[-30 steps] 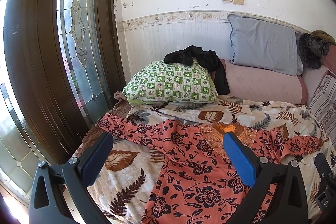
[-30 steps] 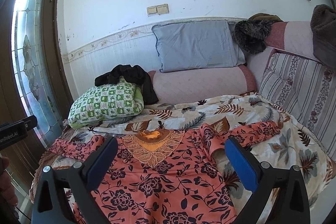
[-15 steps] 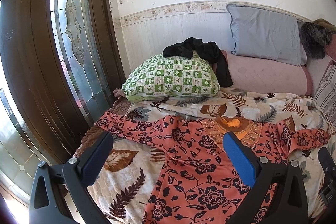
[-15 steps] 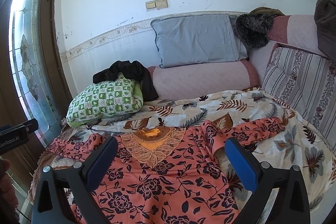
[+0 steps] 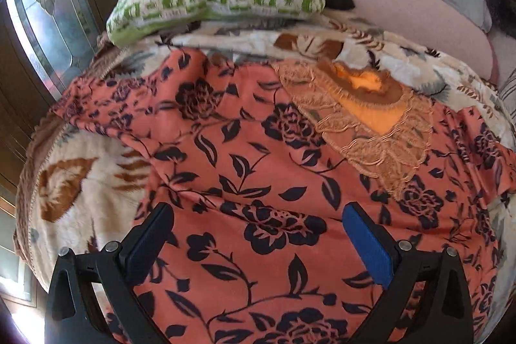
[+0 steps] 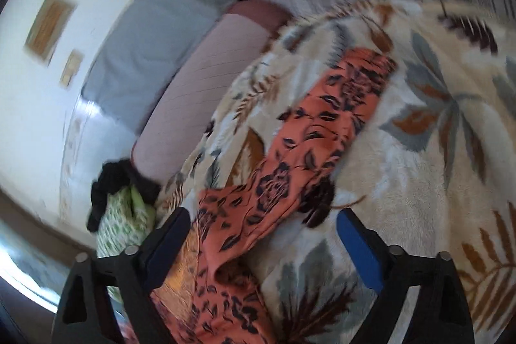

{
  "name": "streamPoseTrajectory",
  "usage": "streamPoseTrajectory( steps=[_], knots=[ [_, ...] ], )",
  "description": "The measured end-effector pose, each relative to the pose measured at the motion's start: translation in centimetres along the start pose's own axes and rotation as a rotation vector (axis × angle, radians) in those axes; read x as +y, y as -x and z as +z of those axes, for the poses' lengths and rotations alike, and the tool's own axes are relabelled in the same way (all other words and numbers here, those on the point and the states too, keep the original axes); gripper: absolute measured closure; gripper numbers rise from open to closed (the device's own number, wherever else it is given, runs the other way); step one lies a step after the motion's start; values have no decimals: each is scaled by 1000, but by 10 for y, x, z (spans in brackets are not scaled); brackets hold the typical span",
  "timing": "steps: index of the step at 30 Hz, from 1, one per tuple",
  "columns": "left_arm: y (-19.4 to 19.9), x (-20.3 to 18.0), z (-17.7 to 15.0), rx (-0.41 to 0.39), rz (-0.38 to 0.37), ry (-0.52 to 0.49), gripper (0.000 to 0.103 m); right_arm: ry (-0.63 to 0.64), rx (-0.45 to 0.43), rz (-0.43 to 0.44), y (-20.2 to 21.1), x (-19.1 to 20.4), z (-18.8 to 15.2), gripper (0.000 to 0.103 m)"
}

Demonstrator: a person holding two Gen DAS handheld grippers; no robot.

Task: Fold small clothes

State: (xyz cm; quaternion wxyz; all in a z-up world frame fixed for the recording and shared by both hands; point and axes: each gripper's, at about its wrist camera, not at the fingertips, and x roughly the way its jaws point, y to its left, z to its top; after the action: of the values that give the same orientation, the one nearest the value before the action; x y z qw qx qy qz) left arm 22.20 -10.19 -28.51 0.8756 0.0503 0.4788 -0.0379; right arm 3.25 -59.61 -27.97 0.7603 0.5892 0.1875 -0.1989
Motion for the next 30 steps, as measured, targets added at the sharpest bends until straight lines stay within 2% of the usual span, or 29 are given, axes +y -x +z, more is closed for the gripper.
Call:
streamPoseTrajectory(
  steps=[2, 5, 6, 8, 9, 11, 13, 15, 18, 20, 23, 25, 27, 30],
  knots=[
    [-23, -1, -4, 40, 11, 3, 0, -87, -9, 4, -17, -23, 28, 26],
    [-42, 1, -9, 82, 1, 16, 0, -127, -40, -45, -39, -39, 58, 32],
    [-44, 2, -9, 68, 2, 23, 0, -144, -42, -41, -47, -44, 65, 36],
    [-46, -2, -9, 52, 19, 8, 0, -128, -63, -50, -59, -41, 78, 52],
    [-48, -4, -10, 47, 30, -1, 0, -112, -69, -57, -66, -41, 83, 56],
    [-47, -7, -14, 18, 47, 7, 0, -107, -80, -82, -78, -44, 91, 77],
    [-46, -10, -18, 1, 56, 8, 0, -106, -102, -116, -79, -44, 92, 92],
    [-44, -9, -20, 7, 43, 6, 0, -48, -152, -127, -67, -30, 92, 95],
    [-40, -4, -18, 42, 14, -13, 0, 135, -255, -81, -37, 26, 81, 95],
    [-38, 5, -11, 61, -21, -5, 0, 246, -291, -7, -14, 68, 59, 95],
    [-28, 30, -2, 10, -28, 68, 0, 432, -271, 97, 1, 138, 6, 95],
    [-17, 50, 5, -52, 35, 108, 0, 554, -215, 144, -7, 181, -41, 95],
    [-7, 72, 11, -121, 131, 150, 0, 653, -126, 171, -28, 220, -94, 95],
    [4, 104, 18, -195, 266, 203, 0, 820, -11, 127, -74, 258, -188, 95]
  ],
)
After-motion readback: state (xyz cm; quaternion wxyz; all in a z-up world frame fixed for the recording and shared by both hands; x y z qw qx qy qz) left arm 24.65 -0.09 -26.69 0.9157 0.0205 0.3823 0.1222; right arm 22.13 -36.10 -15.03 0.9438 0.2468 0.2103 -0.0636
